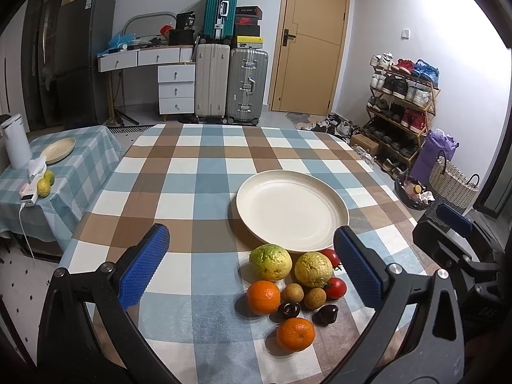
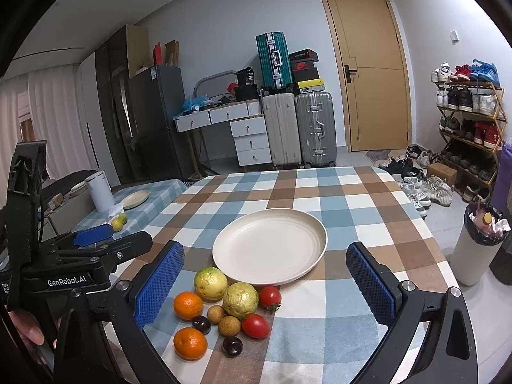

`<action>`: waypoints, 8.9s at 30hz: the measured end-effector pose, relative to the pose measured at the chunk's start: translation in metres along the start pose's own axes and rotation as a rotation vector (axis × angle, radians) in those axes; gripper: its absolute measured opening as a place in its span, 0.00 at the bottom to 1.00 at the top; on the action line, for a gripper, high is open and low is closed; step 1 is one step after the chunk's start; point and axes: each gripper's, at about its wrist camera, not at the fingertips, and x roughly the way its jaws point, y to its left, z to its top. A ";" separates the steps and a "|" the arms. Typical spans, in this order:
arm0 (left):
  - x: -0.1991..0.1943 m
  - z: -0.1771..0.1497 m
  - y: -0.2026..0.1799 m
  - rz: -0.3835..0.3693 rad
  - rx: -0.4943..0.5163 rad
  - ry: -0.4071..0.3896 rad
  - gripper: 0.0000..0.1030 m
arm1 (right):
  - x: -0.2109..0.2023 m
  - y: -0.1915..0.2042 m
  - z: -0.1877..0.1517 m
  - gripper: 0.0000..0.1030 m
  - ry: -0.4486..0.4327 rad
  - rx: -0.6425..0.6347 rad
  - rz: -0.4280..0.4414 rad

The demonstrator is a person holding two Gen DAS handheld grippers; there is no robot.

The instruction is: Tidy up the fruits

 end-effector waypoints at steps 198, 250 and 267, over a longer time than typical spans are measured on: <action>0.163 0.009 0.073 -0.521 -0.175 0.335 0.46 | 0.129 -0.004 -0.018 0.44 0.402 0.237 0.278; 0.279 0.098 0.016 -0.381 -0.098 0.309 0.79 | 0.223 -0.088 0.038 0.95 0.281 0.098 0.265; 0.126 0.096 0.016 -0.216 -0.049 0.083 0.99 | 0.107 -0.062 0.040 1.00 0.080 0.120 0.175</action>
